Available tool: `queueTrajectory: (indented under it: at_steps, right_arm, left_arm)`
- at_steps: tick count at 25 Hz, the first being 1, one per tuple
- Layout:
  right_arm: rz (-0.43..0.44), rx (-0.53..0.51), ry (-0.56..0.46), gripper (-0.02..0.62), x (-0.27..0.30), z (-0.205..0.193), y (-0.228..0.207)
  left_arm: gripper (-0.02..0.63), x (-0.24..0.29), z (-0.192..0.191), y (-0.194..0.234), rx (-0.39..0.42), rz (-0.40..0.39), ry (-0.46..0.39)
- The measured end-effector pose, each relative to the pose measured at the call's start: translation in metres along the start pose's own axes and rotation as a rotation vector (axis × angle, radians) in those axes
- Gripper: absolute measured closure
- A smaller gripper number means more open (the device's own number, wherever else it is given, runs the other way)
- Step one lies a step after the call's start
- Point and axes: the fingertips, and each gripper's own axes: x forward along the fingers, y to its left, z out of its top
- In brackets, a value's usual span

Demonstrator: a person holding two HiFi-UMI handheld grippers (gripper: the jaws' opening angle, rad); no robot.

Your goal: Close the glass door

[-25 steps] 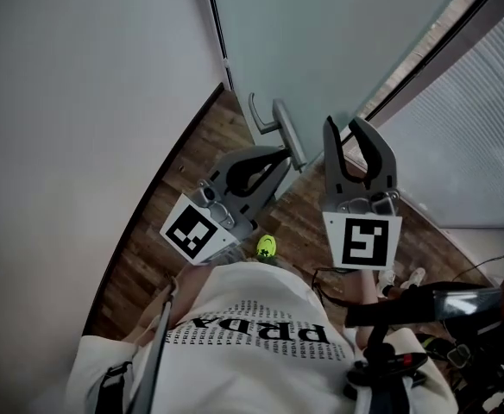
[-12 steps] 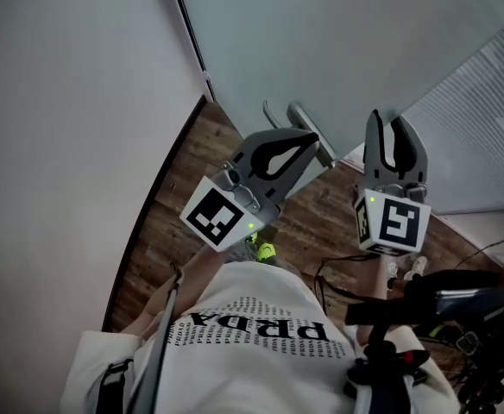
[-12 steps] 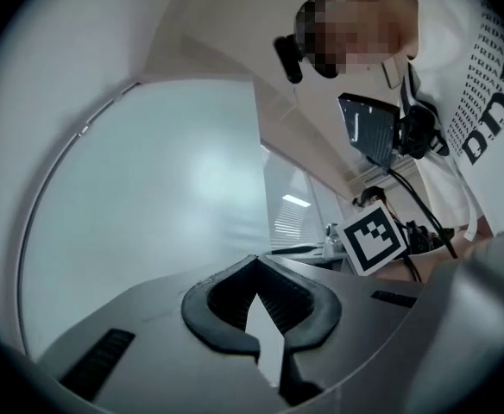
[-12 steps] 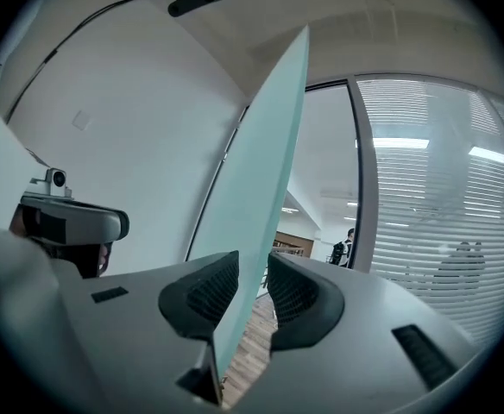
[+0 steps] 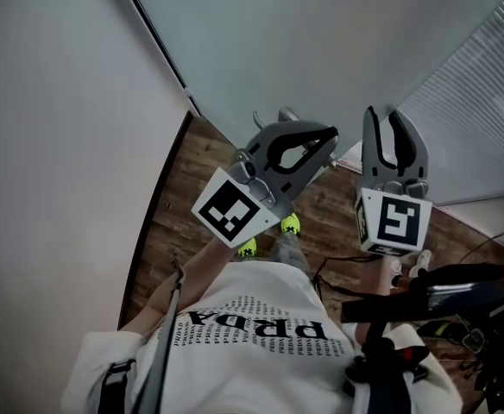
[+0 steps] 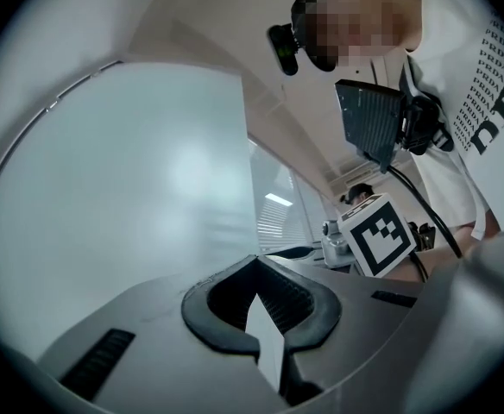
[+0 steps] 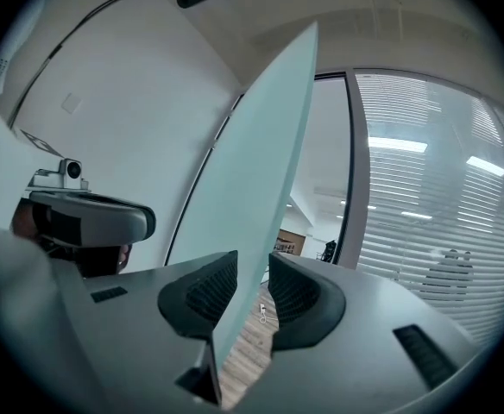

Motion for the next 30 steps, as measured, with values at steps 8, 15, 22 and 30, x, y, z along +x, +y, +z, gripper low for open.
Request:
queueTrajectory:
  at_steps: [8, 15, 22, 30]
  right_arm:
    - [0.091, -0.068, -0.029, 0.512, -0.009, 0.019, 0.032]
    - [0.103, -0.067, -0.049, 0.512, -0.012, 0.030, 0.033]
    - [0.082, -0.097, -0.042, 0.511, -0.004, 0.028, 0.024]
    - [-0.024, -0.177, -0.087, 0.548, -0.009, 0.037, 0.010]
  left_arm:
    - [0.612, 0.004, 0.000, -0.007, 0.030, -0.024, -0.031]
    - [0.612, 0.006, -0.001, -0.009, 0.023, -0.021, -0.044]
    - [0.612, 0.004, -0.005, -0.005, 0.016, -0.002, -0.051]
    - [0.612, 0.003, -0.005, 0.000, 0.008, 0.013, -0.053]
